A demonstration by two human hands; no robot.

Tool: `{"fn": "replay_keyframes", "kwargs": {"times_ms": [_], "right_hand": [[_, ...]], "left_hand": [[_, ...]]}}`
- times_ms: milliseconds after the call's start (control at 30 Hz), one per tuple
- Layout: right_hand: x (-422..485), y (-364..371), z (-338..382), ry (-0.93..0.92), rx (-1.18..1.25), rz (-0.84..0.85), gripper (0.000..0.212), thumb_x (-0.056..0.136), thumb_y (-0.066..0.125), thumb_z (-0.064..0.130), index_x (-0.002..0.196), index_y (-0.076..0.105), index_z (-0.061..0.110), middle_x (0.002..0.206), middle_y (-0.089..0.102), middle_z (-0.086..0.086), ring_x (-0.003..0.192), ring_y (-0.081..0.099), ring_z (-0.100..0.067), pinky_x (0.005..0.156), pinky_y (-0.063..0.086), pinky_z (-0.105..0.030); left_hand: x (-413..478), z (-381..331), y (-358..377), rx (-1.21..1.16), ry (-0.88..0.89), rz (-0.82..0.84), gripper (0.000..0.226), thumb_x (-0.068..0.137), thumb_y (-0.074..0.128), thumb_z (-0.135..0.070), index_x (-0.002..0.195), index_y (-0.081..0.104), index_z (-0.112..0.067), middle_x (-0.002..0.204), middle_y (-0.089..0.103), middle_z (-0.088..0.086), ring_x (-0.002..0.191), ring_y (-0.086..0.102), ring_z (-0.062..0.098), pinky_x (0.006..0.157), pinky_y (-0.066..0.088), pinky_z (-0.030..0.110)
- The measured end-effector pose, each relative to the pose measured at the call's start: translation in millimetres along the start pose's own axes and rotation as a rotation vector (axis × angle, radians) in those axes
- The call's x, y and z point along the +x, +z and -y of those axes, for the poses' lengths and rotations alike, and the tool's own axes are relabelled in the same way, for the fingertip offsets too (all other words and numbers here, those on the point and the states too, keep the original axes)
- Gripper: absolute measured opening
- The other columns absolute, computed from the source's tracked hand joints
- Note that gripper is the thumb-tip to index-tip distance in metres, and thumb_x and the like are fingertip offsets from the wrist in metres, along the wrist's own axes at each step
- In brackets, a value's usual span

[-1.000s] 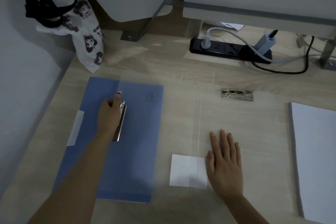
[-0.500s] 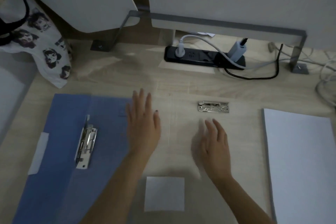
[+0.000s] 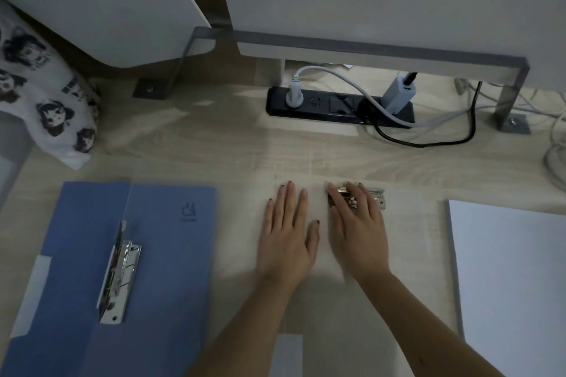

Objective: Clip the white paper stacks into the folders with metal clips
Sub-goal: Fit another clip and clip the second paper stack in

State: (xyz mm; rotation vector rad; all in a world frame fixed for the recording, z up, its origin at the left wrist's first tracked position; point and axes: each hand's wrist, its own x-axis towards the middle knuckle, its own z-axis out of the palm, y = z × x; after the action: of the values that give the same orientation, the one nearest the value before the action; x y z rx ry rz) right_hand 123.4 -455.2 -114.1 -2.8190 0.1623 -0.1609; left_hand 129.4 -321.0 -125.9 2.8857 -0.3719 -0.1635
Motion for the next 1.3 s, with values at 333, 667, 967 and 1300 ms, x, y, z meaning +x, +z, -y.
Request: {"fn": "replay_keyframes", "kwargs": {"times_ms": [333, 667, 967, 1300], "right_hand": [[7.6, -8.8, 0.9, -0.026, 0.031, -0.068, 0.033, 0.093, 0.040, 0.029, 0.119, 0.059, 0.020, 0.118, 0.062, -0.007, 0.115, 0.049, -0.023, 0.098, 0.037, -0.034], [25.5, -39.2, -26.9, 0.507, 0.609, -0.198, 0.008, 0.093, 0.050, 0.020, 0.095, 0.056, 0.015, 0.092, 0.063, -0.003, 0.086, 0.057, -0.018, 0.073, 0.040, -0.028], [25.6, -41.3, -57.2, 0.775, 0.776, -0.167, 0.025, 0.088, 0.058, 0.018, 0.110, 0.057, 0.005, 0.093, 0.060, -0.010, 0.070, 0.053, -0.007, 0.063, 0.041, -0.023], [-91.6, -92.3, -80.0, 0.831, 0.731, -0.116, 0.016, 0.091, 0.048, 0.012, 0.098, 0.062, 0.015, 0.107, 0.062, -0.006, 0.097, 0.061, -0.027, 0.079, 0.044, -0.034]], "left_hand": [[0.1, 1.0, -0.1, -0.040, -0.007, -0.023, 0.055, 0.095, 0.026, -0.037, 0.145, 0.027, -0.013, 0.153, 0.026, 0.010, 0.144, 0.019, 0.023, 0.113, 0.015, 0.039], [-1.8, 1.8, -0.6, -0.077, -0.003, -0.062, 0.056, 0.094, 0.030, -0.035, 0.146, 0.024, -0.014, 0.155, 0.022, 0.008, 0.145, 0.015, 0.020, 0.115, 0.013, 0.038], [-1.6, 1.9, 2.7, -0.087, 0.008, -0.082, 0.055, 0.093, 0.032, -0.033, 0.145, 0.027, -0.015, 0.155, 0.024, 0.007, 0.145, 0.016, 0.019, 0.115, 0.014, 0.038], [2.4, 2.9, 3.6, -0.061, 0.011, -0.048, 0.054, 0.089, 0.032, -0.029, 0.138, 0.041, -0.007, 0.147, 0.039, 0.015, 0.137, 0.036, 0.027, 0.112, 0.017, 0.039]]}}
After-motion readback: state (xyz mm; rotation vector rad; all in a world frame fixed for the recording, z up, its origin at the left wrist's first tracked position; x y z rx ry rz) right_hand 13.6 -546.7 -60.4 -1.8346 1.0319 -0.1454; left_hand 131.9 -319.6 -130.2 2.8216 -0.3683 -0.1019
